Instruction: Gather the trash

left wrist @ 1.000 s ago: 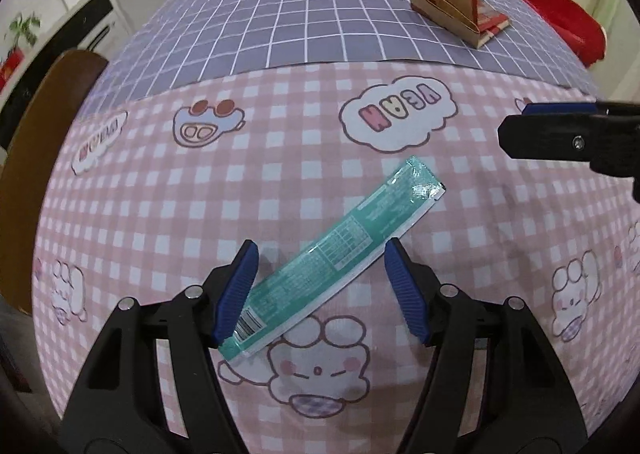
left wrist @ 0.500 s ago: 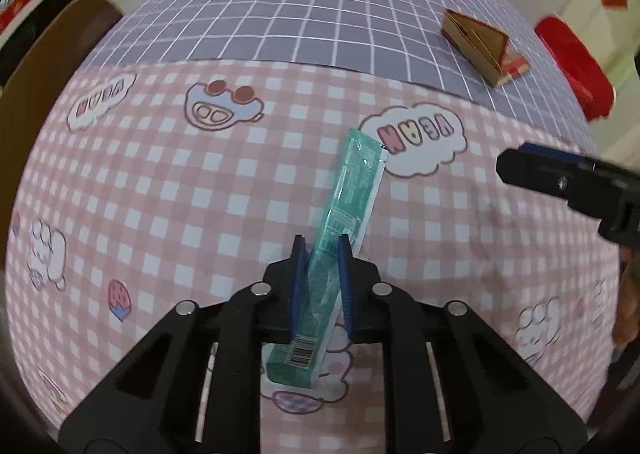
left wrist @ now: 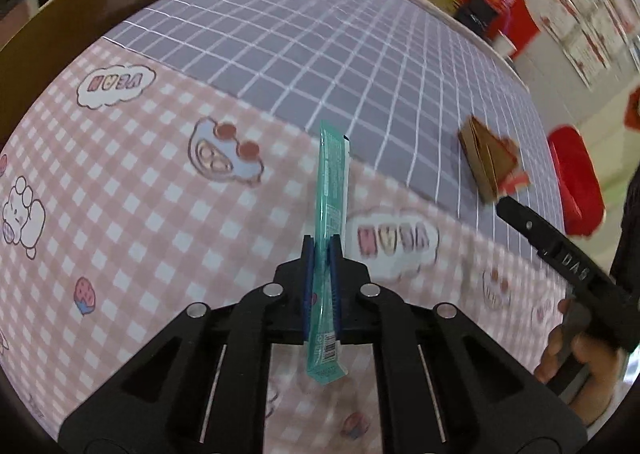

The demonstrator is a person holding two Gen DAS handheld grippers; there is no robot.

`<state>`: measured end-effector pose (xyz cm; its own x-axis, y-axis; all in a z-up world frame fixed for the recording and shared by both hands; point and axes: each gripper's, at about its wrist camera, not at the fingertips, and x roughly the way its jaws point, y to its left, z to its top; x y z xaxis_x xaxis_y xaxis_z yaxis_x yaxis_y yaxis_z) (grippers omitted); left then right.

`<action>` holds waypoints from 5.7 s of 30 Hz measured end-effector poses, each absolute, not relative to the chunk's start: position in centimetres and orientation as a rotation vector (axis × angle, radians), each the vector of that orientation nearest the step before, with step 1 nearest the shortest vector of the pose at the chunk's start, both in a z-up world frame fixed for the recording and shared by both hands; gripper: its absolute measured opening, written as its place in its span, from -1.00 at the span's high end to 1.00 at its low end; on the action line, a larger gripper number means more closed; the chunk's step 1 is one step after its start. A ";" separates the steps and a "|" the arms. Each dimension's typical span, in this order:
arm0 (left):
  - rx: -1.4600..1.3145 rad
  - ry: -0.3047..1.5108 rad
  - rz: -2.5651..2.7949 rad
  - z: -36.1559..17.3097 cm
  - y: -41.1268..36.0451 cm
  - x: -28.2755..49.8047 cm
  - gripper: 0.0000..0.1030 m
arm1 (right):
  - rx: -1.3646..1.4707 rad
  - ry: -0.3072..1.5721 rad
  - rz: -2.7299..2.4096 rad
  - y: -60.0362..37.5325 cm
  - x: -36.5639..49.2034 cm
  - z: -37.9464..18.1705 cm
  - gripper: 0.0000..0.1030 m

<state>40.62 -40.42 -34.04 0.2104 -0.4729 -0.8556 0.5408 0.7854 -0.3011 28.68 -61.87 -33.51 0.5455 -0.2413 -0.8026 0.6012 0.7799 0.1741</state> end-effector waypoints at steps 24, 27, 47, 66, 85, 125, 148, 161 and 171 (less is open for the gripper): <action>-0.169 1.090 -0.521 -29.4 -27.4 40.3 0.85 | 0.255 0.880 -0.174 -50.6 34.5 -30.2 0.87; -0.220 1.073 -0.466 -28.5 -21.7 39.5 0.85 | 0.259 0.883 -0.031 -44.0 35.2 -28.9 0.87; -0.430 1.087 0.058 -31.6 18.4 29.6 0.85 | 0.254 1.173 0.616 -0.6 37.0 -33.8 0.86; -0.596 1.196 0.168 -40.2 28.0 27.1 0.85 | 0.154 1.460 0.622 12.2 37.2 -45.3 0.80; -0.582 1.261 0.132 -41.8 27.7 28.6 0.85 | 0.136 1.468 0.538 10.9 37.9 -45.7 0.21; -0.359 1.243 0.074 -33.8 20.4 27.9 -0.24 | 0.165 1.277 0.465 1.9 34.5 -35.0 0.06; -0.113 0.714 0.189 -8.9 1.7 8.5 -0.71 | 0.003 0.683 0.499 -18.0 15.1 -9.9 -0.38; -0.031 0.554 0.158 -2.1 0.2 1.4 -0.79 | 0.015 0.525 0.403 -21.6 7.0 -4.5 -0.55; -0.014 0.482 0.126 0.6 2.0 -2.4 -0.82 | 0.020 0.462 0.347 -20.0 3.4 -2.0 -0.59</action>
